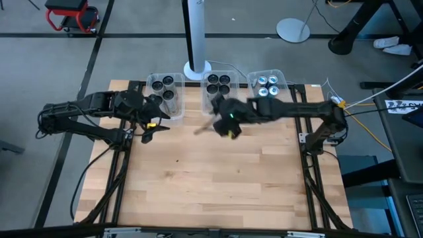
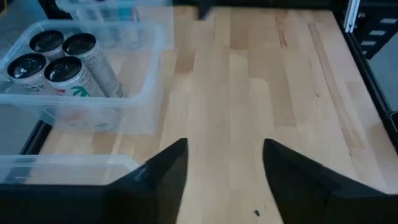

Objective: Sort soda cans
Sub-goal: Return to Home Position

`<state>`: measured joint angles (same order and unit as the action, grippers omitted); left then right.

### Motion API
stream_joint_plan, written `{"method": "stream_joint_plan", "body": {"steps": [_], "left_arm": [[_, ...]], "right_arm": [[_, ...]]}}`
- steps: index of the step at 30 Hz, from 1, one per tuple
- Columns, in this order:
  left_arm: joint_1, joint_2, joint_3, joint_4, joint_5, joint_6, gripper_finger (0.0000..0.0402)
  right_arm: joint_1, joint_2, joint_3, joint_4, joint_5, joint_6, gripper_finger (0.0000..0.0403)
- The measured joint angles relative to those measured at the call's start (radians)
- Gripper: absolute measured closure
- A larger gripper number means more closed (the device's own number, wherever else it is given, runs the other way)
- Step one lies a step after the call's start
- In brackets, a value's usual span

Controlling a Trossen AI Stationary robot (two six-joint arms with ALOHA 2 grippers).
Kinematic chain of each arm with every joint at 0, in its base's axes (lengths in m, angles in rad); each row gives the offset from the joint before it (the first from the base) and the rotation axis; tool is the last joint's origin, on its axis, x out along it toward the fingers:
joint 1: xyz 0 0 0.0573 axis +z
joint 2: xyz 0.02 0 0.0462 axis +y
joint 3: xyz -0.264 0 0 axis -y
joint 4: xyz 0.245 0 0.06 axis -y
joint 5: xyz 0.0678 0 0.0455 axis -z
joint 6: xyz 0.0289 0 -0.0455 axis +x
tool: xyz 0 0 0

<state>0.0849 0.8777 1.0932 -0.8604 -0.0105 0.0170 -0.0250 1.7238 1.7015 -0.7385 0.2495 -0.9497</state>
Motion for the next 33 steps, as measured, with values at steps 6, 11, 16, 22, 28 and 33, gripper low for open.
{"method": "stream_joint_plan", "body": {"steps": [6,11,16,22,28,33], "left_arm": [[0.000,-0.151,-0.171,0.203,0.000,0.008,0.0296],[0.000,-0.286,-0.337,0.437,0.048,0.010,0.0367],[0.000,-0.392,-0.482,0.604,0.055,0.057,0.0399],[0.001,-0.444,-0.562,0.616,-0.035,0.069,0.0387],[0.000,-0.445,-0.642,0.651,-0.028,0.011,0.0385],[0.000,-0.488,-0.770,0.820,0.019,-0.014,0.0384]], "right_arm": [[0.114,-0.143,-0.184,0.021,0.064,-0.028,0.0287],[0.166,-0.323,-0.492,0.277,-0.023,-0.051,0.0378],[0.171,-0.534,-0.808,0.633,-0.040,-0.080,0.0385],[0.169,-0.703,-1.032,0.773,0.023,-0.080,0.0358],[0.171,-0.731,-1.102,0.742,0.058,-0.026,0.0358],[0.169,-0.743,-1.214,0.880,0.054,-0.027,0.0358]]}}
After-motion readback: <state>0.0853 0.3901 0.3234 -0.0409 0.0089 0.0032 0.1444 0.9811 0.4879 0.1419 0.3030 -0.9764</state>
